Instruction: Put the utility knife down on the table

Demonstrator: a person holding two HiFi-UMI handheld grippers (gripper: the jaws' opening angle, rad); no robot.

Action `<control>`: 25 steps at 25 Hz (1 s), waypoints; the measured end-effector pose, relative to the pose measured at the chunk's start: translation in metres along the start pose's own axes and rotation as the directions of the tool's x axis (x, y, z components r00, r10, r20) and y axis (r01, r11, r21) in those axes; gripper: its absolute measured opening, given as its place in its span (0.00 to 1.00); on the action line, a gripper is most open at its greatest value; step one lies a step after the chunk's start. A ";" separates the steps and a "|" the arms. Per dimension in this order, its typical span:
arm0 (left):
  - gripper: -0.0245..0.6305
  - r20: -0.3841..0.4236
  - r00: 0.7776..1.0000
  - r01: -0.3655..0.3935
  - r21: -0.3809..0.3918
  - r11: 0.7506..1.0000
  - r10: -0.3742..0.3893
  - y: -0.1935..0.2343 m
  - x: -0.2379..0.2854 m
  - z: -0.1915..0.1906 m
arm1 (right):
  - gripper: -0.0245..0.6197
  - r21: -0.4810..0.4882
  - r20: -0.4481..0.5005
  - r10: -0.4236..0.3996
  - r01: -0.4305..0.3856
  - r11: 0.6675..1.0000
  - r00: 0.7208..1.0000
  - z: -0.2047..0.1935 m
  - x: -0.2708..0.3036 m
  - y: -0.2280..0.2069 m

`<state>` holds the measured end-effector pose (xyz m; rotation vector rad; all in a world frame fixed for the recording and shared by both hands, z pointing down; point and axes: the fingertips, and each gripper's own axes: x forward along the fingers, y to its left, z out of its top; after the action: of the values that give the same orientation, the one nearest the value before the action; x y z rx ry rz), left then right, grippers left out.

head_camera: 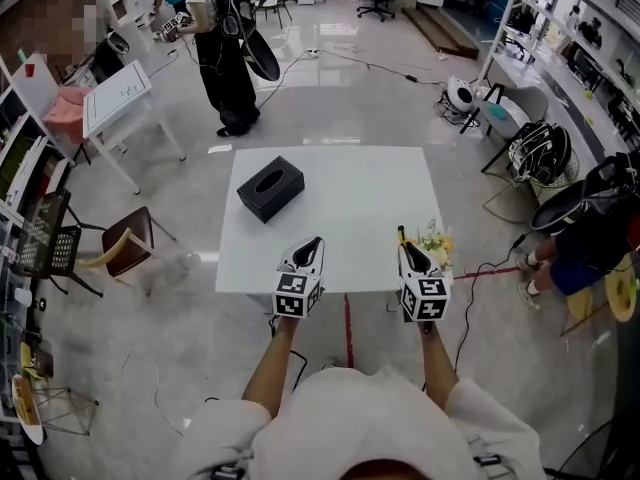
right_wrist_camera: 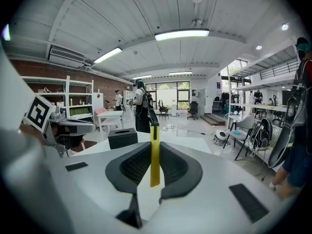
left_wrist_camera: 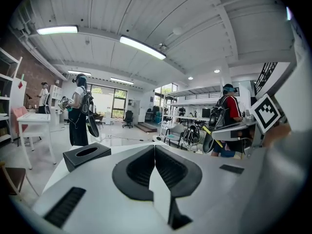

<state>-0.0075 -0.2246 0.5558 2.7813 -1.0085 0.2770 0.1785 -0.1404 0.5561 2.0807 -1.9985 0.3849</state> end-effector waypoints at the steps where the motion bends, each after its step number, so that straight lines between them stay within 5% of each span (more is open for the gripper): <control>1: 0.07 -0.003 1.000 0.003 -0.001 1.000 -0.003 0.002 0.006 -0.001 | 0.15 -0.001 -0.001 -0.001 0.001 1.000 1.000 0.001 0.005 -0.001; 11: 0.07 -0.017 1.000 0.019 -0.010 1.000 -0.019 0.024 0.029 -0.002 | 0.15 -0.001 -0.017 0.006 -0.006 1.000 1.000 0.005 0.038 0.005; 25: 0.07 -0.052 0.995 -0.080 -0.010 0.997 0.079 0.068 0.084 0.006 | 0.15 0.001 -0.026 0.109 -0.109 0.994 0.994 0.024 0.126 -0.012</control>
<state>0.0129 -0.3287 0.5761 2.7125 -1.1059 0.3510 0.1959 -0.2661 0.5770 1.9610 -2.1026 0.4294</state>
